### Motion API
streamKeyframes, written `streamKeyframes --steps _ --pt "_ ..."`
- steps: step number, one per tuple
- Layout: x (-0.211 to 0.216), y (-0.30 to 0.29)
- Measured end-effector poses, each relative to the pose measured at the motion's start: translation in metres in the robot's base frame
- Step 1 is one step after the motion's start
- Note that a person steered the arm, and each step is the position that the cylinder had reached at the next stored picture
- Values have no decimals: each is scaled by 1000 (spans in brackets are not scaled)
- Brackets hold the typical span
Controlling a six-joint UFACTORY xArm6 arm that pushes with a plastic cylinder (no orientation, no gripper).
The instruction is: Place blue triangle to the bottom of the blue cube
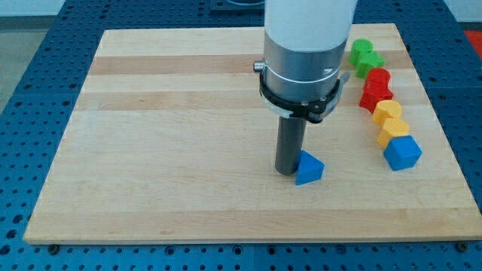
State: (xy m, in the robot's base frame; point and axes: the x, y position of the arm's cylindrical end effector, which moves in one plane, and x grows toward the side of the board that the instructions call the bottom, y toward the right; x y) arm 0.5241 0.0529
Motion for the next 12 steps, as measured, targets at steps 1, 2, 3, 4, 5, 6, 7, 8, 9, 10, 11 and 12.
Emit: streamKeyframes --steps 1,2,3,4,5,6,7,8,9,10,11,12 --pt "8 34" --pt "8 42" --pt "8 47" --pt "13 59" --pt "22 73" --pt "27 81" --pt "27 63" --pt "36 56" --pt "39 79" --pt "39 108" --pt "39 114" --pt "39 114"
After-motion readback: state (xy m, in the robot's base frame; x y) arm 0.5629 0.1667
